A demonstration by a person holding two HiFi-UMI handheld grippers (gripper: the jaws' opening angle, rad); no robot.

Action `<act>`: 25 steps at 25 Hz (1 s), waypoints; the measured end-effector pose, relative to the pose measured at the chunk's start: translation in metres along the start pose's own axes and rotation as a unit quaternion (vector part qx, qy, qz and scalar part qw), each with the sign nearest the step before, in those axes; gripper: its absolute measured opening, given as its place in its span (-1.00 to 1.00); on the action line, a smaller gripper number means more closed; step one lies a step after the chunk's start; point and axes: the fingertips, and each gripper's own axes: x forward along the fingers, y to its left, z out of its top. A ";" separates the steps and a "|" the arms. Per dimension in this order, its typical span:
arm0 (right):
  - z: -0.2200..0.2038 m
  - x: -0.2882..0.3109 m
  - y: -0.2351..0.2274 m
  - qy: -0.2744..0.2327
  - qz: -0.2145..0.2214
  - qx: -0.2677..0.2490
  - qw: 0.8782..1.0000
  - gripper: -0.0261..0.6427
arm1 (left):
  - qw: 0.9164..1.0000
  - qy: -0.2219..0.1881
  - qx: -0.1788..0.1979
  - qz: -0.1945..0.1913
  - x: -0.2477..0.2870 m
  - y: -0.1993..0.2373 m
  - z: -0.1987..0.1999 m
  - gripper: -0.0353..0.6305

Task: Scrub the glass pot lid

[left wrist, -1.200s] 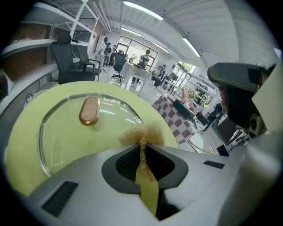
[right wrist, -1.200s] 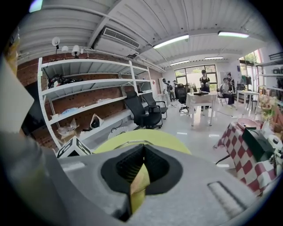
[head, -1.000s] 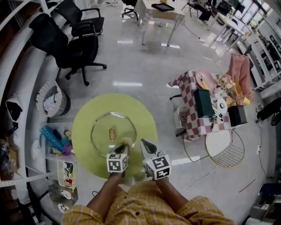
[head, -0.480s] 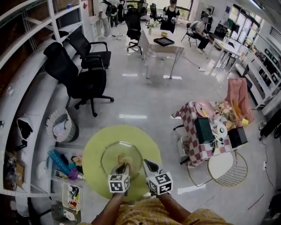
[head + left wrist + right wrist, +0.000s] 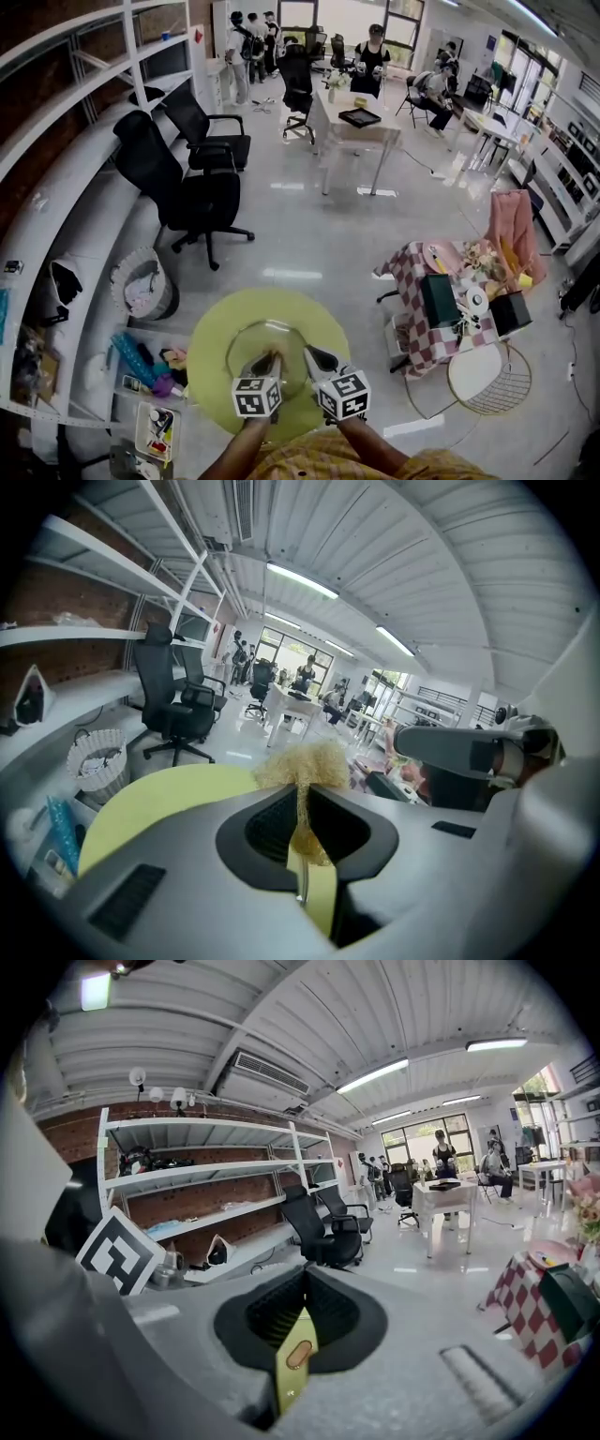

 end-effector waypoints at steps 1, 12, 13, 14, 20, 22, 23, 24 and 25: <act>0.005 0.000 0.003 -0.004 0.004 -0.002 1.000 -0.93 | 1.000 -0.007 0.001 0.000 -0.004 -0.002 0.006 -0.78; 0.057 -0.002 0.023 -0.053 0.022 -0.017 0.998 -0.93 | 0.993 -0.100 0.050 0.023 -0.051 -0.010 0.074 -0.78; 0.061 -0.003 0.024 -0.057 0.024 -0.018 0.998 -0.93 | 0.993 -0.106 0.051 0.024 -0.054 -0.012 0.079 -0.78; 0.063 -0.003 0.025 -0.061 0.024 -0.020 0.998 -0.93 | 0.992 -0.111 0.054 0.025 -0.057 -0.013 0.082 -0.78; 0.075 -0.007 0.025 -0.080 0.022 -0.026 0.996 -0.93 | 0.988 -0.133 0.071 0.030 -0.067 -0.024 0.092 -0.78; 0.077 -0.008 0.026 -0.085 0.021 -0.028 0.996 -0.93 | 0.987 -0.136 0.079 0.032 -0.069 -0.025 0.091 -0.78; 0.077 -0.009 0.026 -0.087 0.020 -0.028 0.996 -0.93 | 0.987 -0.136 0.082 0.033 -0.070 -0.026 0.091 -0.78; 0.077 -0.009 0.026 -0.088 0.019 -0.028 0.996 -0.93 | 0.987 -0.136 0.083 0.033 -0.070 -0.026 0.090 -0.78; 0.077 -0.010 0.026 -0.088 0.019 -0.028 0.996 -0.93 | 0.986 -0.137 0.085 0.033 -0.070 -0.027 0.089 -0.78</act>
